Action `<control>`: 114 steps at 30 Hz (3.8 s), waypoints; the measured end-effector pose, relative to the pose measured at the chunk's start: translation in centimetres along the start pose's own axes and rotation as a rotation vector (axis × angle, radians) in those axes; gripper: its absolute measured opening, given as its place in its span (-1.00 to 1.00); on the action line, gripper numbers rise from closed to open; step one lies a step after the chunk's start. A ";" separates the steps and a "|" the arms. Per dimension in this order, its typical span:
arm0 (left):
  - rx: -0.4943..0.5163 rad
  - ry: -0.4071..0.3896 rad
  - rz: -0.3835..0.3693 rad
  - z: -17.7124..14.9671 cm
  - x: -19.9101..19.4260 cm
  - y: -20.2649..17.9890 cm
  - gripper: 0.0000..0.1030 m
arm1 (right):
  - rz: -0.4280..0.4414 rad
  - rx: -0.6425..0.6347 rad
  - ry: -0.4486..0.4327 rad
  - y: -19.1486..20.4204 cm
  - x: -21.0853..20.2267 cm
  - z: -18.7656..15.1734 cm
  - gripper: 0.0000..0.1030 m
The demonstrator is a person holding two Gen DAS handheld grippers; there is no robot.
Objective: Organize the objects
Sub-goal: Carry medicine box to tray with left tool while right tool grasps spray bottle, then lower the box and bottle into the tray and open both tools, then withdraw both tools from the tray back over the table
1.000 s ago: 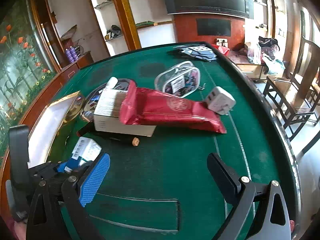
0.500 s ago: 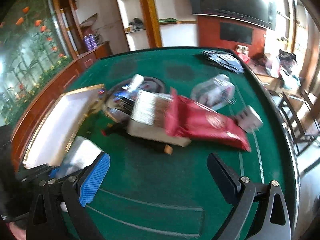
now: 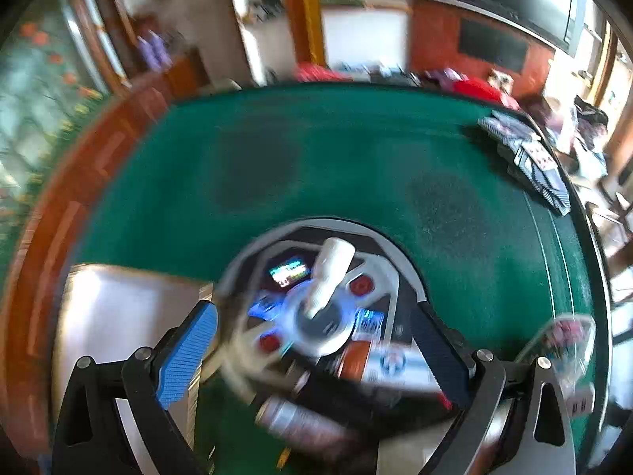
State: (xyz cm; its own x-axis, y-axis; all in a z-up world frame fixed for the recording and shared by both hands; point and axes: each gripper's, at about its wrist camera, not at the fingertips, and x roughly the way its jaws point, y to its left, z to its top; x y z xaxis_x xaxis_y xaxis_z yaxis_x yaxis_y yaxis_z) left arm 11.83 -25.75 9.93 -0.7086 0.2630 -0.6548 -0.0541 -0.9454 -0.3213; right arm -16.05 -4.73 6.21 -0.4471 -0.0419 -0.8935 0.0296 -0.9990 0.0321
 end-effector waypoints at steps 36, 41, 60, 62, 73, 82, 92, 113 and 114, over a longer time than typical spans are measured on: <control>0.119 -0.027 0.288 -0.5 -0.5 -0.8 -0.36 | 0.189 -0.064 -0.104 1.7 -7.8 -6.1 -0.47; 0.141 -0.047 0.329 1.5 0.3 -0.9 -0.36 | 0.356 -0.115 -0.078 4.9 -9.8 -6.9 -0.47; -0.024 0.161 0.163 10.3 14.5 6.5 -0.37 | 0.364 -0.169 0.054 11.4 -1.2 -7.0 -0.45; -0.037 0.177 0.145 10.5 15.6 6.8 -0.34 | 0.337 -0.162 0.054 11.1 -0.4 -6.9 -0.45; -0.130 0.080 0.073 10.3 12.0 6.7 0.46 | 0.375 -0.052 -0.089 7.2 -5.2 -7.7 -0.08; 0.021 0.021 0.007 4.5 11.2 0.9 0.78 | 0.380 -0.023 -0.289 2.2 -19.8 -11.4 0.12; 0.062 -0.016 0.071 3.2 9.7 0.6 0.78 | 0.435 -0.041 -0.453 2.5 -46.1 -12.9 0.75; 0.070 -0.007 -0.072 4.8 6.0 -8.8 0.78 | 0.248 0.354 -0.132 -21.9 -17.3 -17.1 0.85; 0.077 0.014 -0.088 4.8 7.1 -10.1 0.78 | 0.253 0.377 -0.130 -23.1 -16.0 -17.4 0.85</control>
State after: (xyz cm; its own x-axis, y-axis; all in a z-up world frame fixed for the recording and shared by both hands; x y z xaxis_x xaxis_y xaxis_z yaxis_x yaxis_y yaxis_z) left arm 3.99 -15.21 11.84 -0.6888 0.3481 -0.6360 -0.1701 -0.9303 -0.3249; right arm 5.97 19.25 11.94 -0.5769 -0.2620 -0.7737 -0.1634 -0.8910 0.4236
